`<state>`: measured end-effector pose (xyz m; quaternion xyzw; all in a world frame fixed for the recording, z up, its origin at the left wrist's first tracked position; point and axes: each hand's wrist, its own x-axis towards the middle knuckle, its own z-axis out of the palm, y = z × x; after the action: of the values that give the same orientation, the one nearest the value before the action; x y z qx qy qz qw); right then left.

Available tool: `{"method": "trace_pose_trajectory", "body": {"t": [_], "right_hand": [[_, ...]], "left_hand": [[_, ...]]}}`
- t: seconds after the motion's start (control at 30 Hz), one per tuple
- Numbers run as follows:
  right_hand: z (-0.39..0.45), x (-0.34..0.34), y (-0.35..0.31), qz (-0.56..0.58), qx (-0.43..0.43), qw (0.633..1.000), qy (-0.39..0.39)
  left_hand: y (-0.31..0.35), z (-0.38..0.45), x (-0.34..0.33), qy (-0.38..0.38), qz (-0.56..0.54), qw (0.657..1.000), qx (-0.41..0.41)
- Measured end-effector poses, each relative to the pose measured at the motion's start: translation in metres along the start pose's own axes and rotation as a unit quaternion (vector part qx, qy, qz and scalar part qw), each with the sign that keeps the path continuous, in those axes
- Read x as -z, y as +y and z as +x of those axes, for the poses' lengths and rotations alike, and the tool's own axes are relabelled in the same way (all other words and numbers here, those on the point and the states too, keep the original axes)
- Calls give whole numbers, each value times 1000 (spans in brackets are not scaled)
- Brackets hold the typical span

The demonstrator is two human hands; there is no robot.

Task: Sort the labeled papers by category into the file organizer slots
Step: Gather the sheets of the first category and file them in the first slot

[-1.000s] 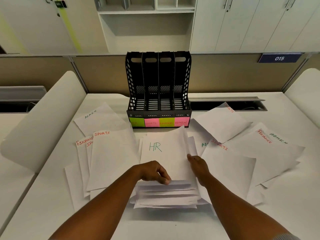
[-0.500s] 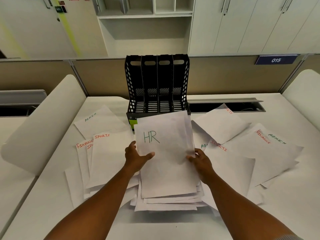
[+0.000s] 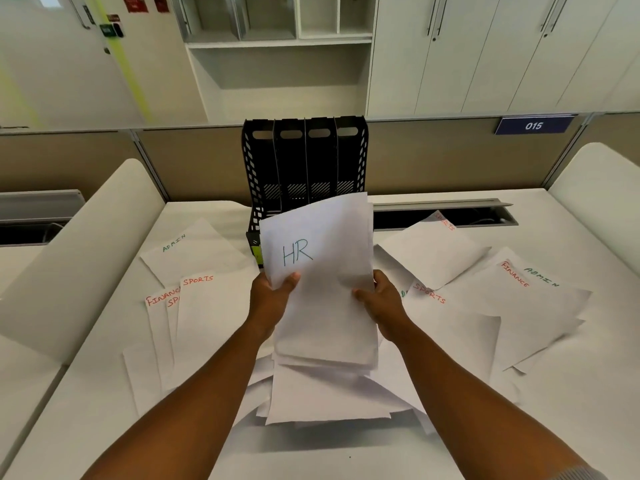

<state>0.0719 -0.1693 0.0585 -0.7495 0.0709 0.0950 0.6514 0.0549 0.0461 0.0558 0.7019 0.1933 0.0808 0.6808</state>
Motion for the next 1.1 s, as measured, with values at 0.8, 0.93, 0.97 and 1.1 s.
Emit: {"method": "trace_pose_trajectory", "body": {"t": [0.8, 0.93, 0.97, 1.1], "right_hand": [[2, -6, -15, -27, 89, 992, 88], [5, -8, -19, -16, 102, 989, 104], [6, -9, -21, -11, 101, 989, 109], [11, -12, -28, 1, 98, 988, 118]], "left_hand": [[28, 0, -30, 5, 17, 995, -94], [34, 2, -31, 13, -4, 994, -105], [36, 3, -31, 14, -7, 994, -110], [41, 4, -29, 12, -9, 992, -123]]}}
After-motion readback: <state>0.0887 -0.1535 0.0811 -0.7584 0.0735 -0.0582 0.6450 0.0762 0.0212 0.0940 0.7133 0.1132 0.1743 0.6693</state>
